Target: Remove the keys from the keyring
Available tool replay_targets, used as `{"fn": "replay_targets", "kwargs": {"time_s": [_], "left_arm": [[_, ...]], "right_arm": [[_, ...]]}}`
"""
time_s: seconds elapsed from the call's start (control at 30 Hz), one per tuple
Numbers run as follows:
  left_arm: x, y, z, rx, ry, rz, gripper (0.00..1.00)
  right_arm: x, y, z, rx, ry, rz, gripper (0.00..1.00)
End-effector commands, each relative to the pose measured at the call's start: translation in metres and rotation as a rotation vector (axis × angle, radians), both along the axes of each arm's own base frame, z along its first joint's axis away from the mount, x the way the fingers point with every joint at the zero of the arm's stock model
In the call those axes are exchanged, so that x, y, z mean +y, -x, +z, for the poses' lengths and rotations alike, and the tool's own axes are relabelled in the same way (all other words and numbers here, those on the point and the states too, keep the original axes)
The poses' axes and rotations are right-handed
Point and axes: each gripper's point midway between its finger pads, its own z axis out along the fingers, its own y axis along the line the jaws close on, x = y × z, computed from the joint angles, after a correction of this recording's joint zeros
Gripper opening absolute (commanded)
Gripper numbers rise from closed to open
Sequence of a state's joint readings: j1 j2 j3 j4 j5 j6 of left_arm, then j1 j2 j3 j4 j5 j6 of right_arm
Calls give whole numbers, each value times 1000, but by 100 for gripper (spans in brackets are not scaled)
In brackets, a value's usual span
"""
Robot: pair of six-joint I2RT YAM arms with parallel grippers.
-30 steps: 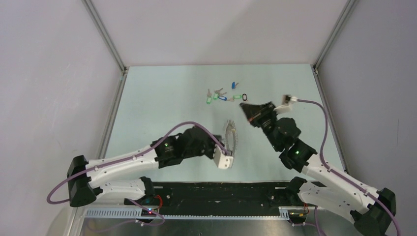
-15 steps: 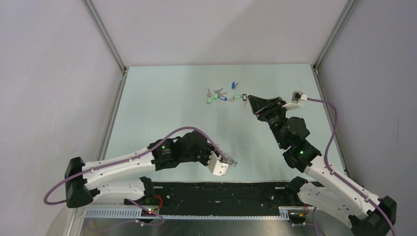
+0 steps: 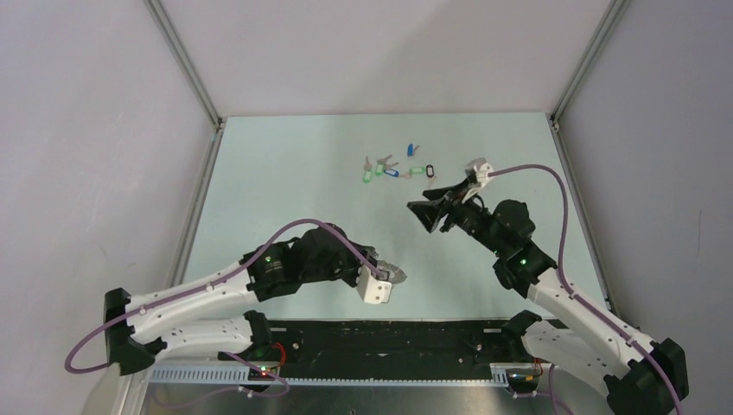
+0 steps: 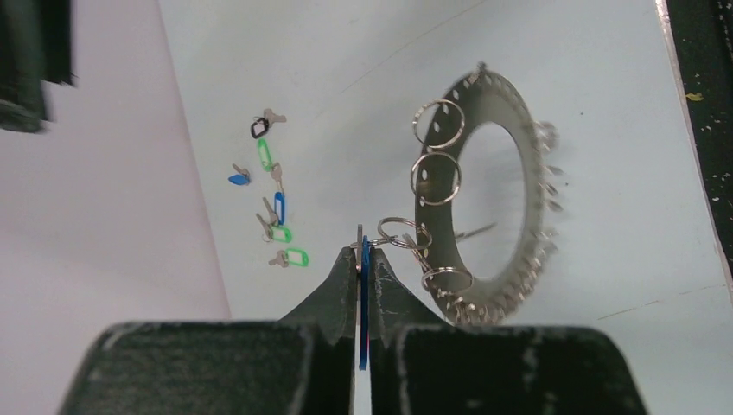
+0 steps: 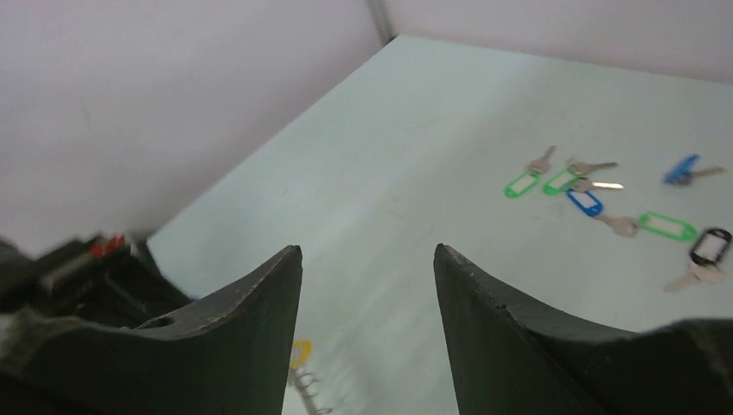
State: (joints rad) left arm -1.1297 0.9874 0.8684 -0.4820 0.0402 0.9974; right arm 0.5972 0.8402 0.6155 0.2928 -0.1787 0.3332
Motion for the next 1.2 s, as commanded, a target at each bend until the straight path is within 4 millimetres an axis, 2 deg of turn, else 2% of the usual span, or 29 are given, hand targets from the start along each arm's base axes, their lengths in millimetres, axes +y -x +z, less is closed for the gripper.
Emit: {"fn": "replay_targets", "kwargs": {"time_s": [0.0, 0.2, 0.33, 0.57, 0.77, 1.17], "left_arm": [[-4, -6, 57, -92, 143, 0, 0], [-1, -6, 64, -125, 153, -8, 0], [0, -5, 66, -135, 163, -10, 0], [2, -6, 71, -140, 185, 4, 0], [3, -4, 73, -138, 200, 0, 0], [3, -2, 77, -134, 220, 0, 0]], "right_arm": [[30, 36, 2, -207, 99, 298, 65], [43, 54, -20, -322, 196, 406, 68], [56, 57, -31, -364, 244, 444, 68], [82, 79, -39, -431, 260, 558, 66], [90, 86, -45, -445, 270, 598, 63], [104, 100, -41, -460, 238, 687, 40]]}}
